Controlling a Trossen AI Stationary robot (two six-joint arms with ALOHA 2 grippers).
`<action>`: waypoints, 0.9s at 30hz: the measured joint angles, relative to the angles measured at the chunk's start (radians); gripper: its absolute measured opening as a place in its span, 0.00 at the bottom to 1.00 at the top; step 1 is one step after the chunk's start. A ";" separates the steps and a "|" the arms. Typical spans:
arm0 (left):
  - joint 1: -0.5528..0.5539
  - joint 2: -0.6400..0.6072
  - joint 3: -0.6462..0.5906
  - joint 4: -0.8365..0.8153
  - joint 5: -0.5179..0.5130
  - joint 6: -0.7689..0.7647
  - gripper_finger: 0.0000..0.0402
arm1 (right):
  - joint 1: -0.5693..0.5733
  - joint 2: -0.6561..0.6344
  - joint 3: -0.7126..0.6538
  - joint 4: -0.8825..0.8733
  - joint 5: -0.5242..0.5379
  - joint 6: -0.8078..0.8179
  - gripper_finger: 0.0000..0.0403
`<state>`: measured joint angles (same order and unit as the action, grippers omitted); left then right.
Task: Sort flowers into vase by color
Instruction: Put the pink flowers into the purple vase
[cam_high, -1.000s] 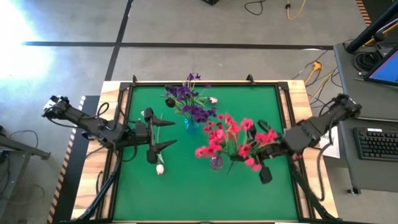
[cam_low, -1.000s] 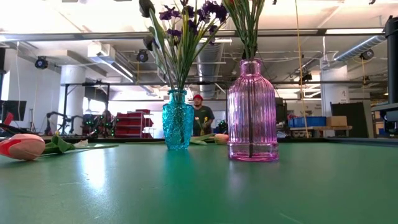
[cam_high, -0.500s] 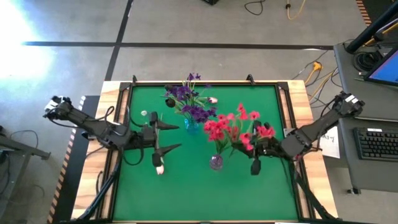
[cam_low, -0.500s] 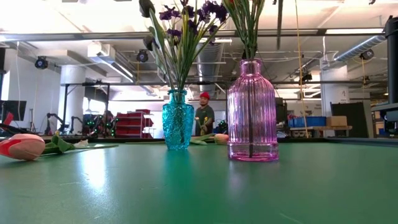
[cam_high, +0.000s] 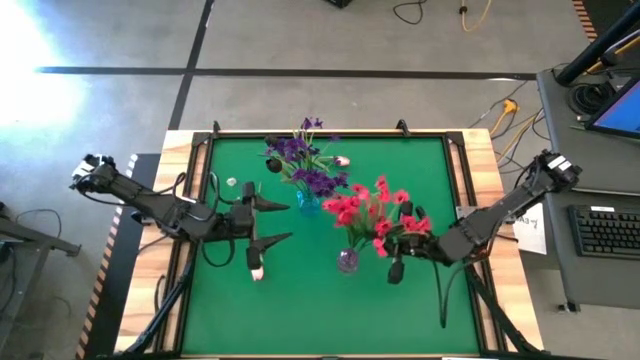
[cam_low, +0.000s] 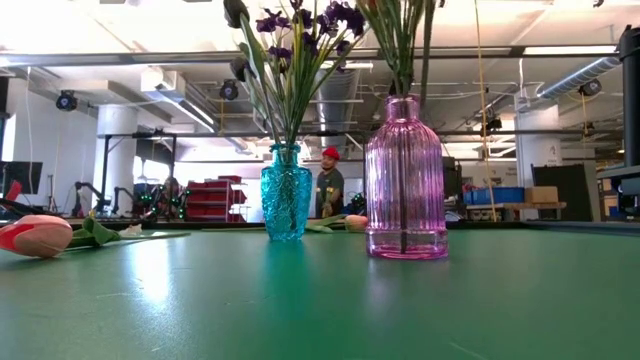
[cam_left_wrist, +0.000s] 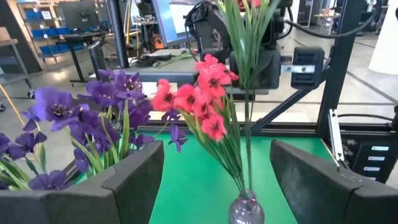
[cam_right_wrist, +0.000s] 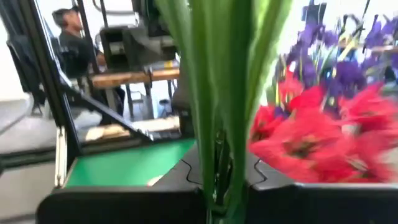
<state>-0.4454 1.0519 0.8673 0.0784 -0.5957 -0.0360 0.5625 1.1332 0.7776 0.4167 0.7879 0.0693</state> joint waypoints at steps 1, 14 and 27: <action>0.000 -0.001 0.000 -0.001 0.000 0.000 0.70 | 0.001 0.000 0.000 0.020 0.000 -0.016 0.04; 0.000 -0.006 0.000 -0.030 0.000 0.003 0.70 | 0.000 0.000 0.000 0.098 0.001 -0.094 0.04; 0.001 -0.016 0.001 -0.155 -0.051 -0.089 0.70 | 0.000 0.090 0.000 0.083 -0.002 -0.096 0.04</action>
<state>-0.4446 1.0364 0.8684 -0.0768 -0.6470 -0.1248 0.5625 1.2233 0.7776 0.4994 0.7864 -0.0266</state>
